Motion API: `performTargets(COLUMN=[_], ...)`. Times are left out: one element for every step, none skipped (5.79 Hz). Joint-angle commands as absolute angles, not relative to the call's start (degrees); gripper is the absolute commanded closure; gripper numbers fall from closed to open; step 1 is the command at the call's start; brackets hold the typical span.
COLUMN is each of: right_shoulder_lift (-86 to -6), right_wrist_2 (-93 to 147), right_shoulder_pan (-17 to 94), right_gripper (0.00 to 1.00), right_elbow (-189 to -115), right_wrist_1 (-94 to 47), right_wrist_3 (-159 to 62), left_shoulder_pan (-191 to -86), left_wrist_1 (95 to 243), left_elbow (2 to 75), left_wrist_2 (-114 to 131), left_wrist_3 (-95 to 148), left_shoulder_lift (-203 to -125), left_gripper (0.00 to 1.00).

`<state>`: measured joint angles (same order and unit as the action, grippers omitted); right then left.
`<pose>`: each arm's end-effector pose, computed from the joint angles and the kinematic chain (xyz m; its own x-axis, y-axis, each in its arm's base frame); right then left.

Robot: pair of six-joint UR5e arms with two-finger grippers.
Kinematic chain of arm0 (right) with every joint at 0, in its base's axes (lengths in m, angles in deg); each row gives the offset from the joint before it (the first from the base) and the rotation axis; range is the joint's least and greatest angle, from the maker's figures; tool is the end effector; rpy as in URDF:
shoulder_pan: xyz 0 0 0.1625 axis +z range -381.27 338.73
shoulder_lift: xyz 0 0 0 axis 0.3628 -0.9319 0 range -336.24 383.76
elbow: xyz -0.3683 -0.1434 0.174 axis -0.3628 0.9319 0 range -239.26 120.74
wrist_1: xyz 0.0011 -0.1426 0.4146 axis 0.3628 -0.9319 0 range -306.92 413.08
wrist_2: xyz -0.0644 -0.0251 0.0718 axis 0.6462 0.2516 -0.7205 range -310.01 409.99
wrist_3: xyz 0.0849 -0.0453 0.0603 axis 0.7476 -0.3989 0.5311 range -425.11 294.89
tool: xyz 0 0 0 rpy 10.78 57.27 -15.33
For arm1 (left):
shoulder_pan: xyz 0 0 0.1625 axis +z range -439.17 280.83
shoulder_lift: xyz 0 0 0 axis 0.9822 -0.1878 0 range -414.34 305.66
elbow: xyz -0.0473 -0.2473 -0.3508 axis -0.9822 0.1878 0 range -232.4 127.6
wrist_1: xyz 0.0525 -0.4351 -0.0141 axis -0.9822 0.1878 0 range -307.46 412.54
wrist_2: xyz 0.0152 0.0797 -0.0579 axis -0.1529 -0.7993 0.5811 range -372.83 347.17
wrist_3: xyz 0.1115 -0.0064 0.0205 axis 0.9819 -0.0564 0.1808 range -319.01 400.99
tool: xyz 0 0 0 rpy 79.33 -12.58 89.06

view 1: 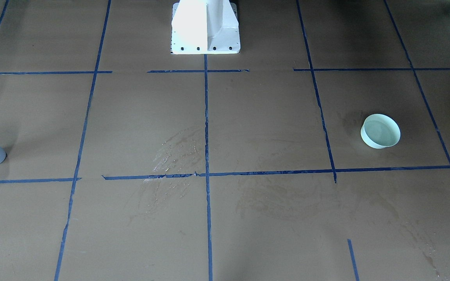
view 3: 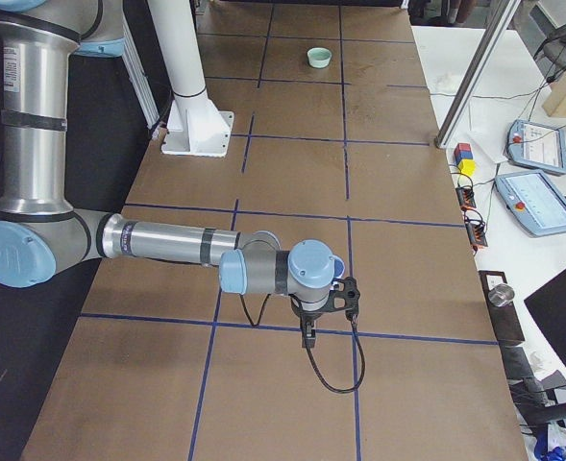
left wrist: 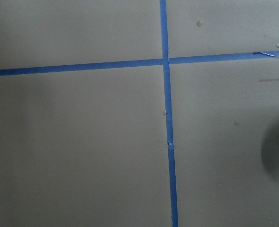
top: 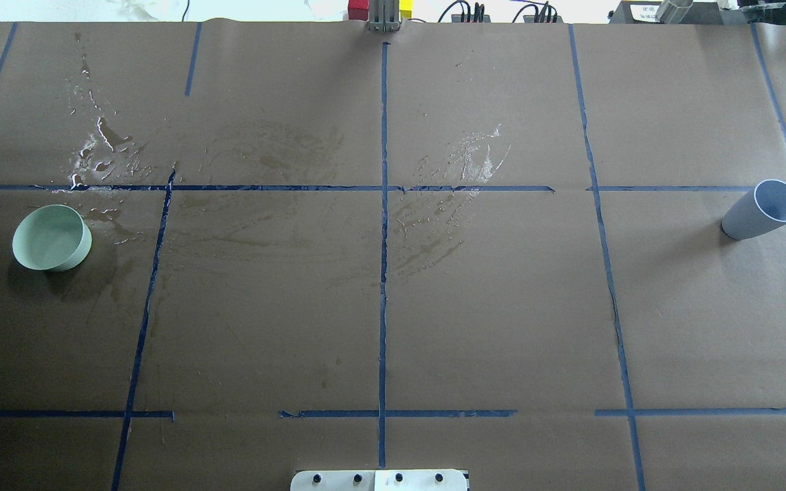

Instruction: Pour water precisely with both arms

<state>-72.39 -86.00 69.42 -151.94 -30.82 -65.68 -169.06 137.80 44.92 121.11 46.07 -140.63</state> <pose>0.0574 -0.4732 0.6914 0.6952 -0.0346 0.7180 -0.0051 0.9986 0.0531 -0.0535 -0.4872 0.6508 0.7171 0.0764 -0.6928 -0.0657 0.9970 0.0420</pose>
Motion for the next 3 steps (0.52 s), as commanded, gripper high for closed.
performTargets(right_shoulder_lift=[-72.4,-72.4,-72.6], right_wrist_2=[-86.0,-85.9,-85.9], right_shoulder_pan=[69.3,69.2,69.2], right_gripper=[0.00,0.00,0.00], right_elbow=[-151.9,-151.9,-152.0], right_wrist_1=[-30.8,-30.8,-30.7], right_wrist_3=[-65.6,-65.7,-65.4], left_shoulder_pan=[-168.8,-168.7,-168.7], left_wrist_1=[137.4,137.7,137.7], left_elbow=[45.0,44.9,44.9], left_wrist_2=[121.3,121.3,121.4], left_wrist_3=[46.3,46.3,46.2], left_shoulder_lift=[-140.5,-140.4,-140.4], left_gripper=[0.00,0.00,0.00])
